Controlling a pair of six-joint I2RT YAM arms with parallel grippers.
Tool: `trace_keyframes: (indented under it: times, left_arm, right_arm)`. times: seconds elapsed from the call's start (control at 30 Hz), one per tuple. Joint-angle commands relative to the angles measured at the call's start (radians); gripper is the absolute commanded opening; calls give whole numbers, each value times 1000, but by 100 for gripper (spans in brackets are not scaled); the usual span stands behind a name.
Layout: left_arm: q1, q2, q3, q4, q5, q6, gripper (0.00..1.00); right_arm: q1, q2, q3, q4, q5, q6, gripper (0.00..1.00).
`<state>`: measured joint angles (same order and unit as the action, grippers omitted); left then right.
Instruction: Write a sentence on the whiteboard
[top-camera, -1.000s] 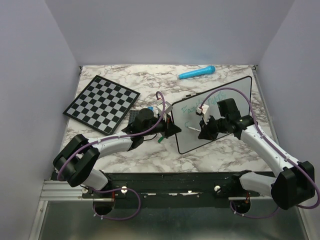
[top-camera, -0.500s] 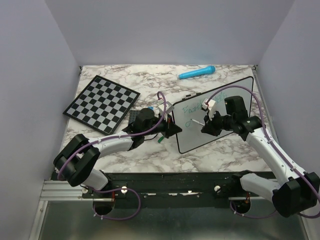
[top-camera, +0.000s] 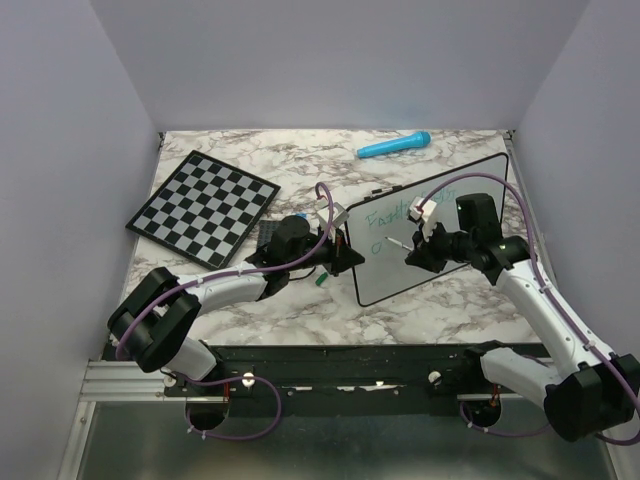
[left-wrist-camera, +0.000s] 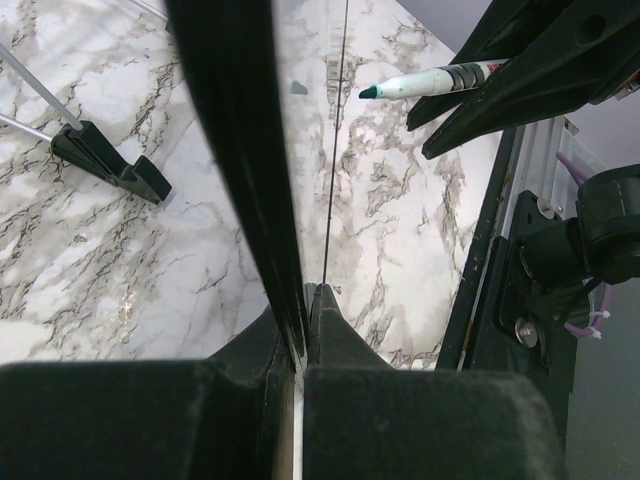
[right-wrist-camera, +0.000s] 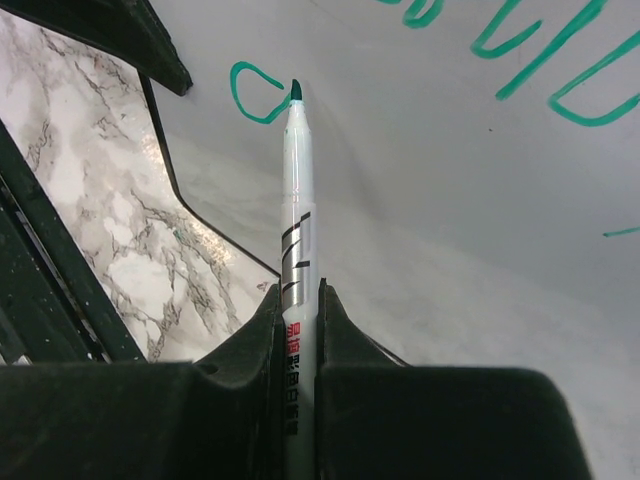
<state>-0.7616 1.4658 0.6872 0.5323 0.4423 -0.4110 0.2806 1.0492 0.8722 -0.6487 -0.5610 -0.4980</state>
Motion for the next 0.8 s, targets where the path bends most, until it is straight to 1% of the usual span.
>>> trace_keyframes:
  times: [0.0, 0.63, 0.77]
  left_arm:
    - [-13, 25, 0, -89, -19, 61, 0]
    - [-12, 25, -3, -81, -20, 52, 0]
    - [-12, 30, -3, -77, -19, 49, 0]
  right_arm:
    - [-9, 8, -10, -5, -36, -31, 1]
    - [-12, 32, -25, -16, -45, -120, 0]
    - [-14, 46, -15, -16, -19, -116, 0]
